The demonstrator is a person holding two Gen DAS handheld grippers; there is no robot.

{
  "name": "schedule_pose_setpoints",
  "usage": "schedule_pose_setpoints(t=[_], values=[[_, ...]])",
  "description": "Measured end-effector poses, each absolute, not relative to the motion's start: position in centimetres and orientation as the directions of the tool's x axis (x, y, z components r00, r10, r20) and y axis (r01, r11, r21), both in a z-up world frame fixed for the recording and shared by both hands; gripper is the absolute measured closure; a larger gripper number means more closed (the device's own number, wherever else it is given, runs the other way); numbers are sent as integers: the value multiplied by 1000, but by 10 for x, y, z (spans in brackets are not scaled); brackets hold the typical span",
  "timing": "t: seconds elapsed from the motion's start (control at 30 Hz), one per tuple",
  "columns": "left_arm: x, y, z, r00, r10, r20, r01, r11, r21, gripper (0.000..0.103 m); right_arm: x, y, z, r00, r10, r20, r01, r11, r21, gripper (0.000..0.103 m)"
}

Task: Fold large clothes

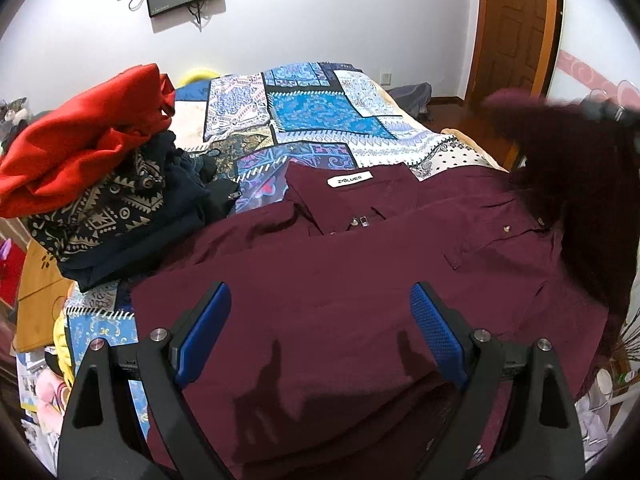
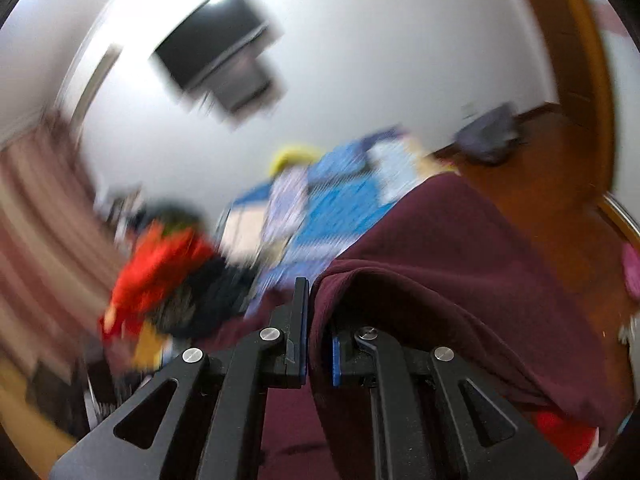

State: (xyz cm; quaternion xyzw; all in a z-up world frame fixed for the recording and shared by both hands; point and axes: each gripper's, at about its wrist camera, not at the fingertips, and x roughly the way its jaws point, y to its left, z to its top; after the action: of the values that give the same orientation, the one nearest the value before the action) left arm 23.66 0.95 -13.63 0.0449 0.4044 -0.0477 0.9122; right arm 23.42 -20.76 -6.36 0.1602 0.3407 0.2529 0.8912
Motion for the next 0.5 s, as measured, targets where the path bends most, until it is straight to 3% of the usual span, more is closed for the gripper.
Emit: schedule_pose_setpoints(t=[0.2,0.33,0.5], values=[[230,19,-139,665,-65,-744,125,992,26,12,248,-156,-158,403,501,-766,-273,864,422,91],[227,25,-139,665,-68,-744,121,992,18,12,249,-180,-158,382,512,-769,-226,859,460,86],[228,25,-137,670,-75,-739,113,994,3,12,221,-215,-121,530,460,-713,-187,883,430,37]])
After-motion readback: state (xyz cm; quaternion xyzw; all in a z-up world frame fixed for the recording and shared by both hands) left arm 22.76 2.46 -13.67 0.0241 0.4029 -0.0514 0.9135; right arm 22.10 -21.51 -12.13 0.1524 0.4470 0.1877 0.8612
